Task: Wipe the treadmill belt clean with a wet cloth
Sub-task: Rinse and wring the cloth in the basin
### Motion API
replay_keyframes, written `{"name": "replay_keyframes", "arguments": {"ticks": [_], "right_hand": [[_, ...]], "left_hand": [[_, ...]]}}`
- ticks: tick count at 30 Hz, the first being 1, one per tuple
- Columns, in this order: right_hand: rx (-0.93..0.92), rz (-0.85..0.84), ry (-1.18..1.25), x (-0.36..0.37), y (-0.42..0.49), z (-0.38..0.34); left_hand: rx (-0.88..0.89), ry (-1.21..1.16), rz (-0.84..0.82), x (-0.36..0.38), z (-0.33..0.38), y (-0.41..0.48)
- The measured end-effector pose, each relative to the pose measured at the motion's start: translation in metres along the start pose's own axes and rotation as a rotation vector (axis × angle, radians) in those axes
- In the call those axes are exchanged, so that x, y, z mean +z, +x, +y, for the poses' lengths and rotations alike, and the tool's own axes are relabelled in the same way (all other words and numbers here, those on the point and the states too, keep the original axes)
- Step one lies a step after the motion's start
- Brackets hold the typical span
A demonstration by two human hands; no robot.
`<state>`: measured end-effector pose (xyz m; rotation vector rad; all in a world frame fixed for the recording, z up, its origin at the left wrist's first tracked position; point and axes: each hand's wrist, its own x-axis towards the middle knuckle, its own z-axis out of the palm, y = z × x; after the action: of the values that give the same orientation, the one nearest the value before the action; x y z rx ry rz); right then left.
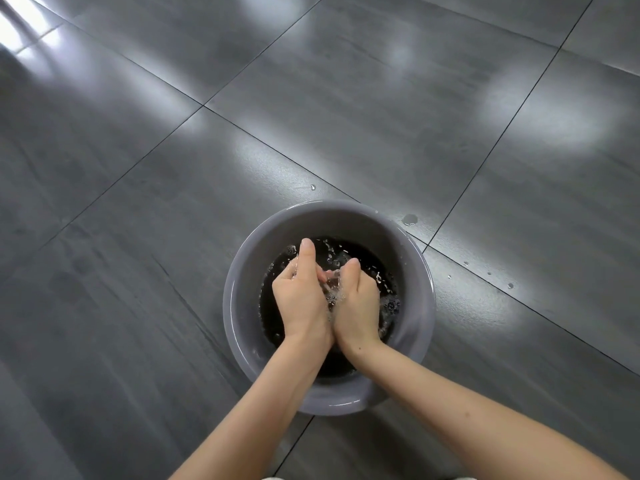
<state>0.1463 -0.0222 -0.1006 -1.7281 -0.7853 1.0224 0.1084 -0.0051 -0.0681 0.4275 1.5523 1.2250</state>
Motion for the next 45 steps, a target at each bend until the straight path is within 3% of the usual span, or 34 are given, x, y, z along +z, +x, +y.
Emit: {"name": "replay_keyframes", "arguments": {"ticks": [3, 15, 18, 22, 24, 27, 31, 34, 38, 45], "right_hand": [[0.007, 0.049, -0.019, 0.001, 0.0, 0.004], [-0.033, -0.027, -0.117, 0.008, 0.01, 0.017], [0.064, -0.073, -0.208, 0.006, 0.018, 0.012], [0.368, -0.362, 0.124, -0.014, 0.029, -0.013], [0.304, -0.376, 0.09, -0.027, 0.024, -0.023], [0.202, -0.295, -0.066, -0.047, 0.008, -0.045], [0.427, -0.194, 0.092, -0.073, -0.013, -0.092], [0.509, -0.113, 0.138, -0.099, -0.03, -0.136], [0.479, 0.072, 0.136, -0.148, -0.058, -0.21], [0.41, 0.379, 0.355, -0.286, -0.112, -0.355]], "left_hand": [[-0.024, 0.028, -0.031, 0.0, -0.004, 0.006], [-0.092, 0.023, 0.055, -0.001, -0.014, 0.025], [-0.132, 0.002, -0.092, -0.001, -0.005, 0.031], [-0.175, 0.112, -0.341, -0.011, 0.023, 0.032], [-0.207, 0.286, -0.419, -0.018, 0.04, 0.027], [-0.292, 0.41, -0.423, -0.025, 0.064, 0.017], [-0.4, 0.367, -0.265, -0.016, 0.102, -0.006], [-0.355, 0.465, -0.249, 0.002, 0.139, -0.037], [-0.326, 0.624, -0.404, 0.043, 0.197, -0.098], [-0.377, 0.616, -0.843, 0.135, 0.292, -0.248]]}}
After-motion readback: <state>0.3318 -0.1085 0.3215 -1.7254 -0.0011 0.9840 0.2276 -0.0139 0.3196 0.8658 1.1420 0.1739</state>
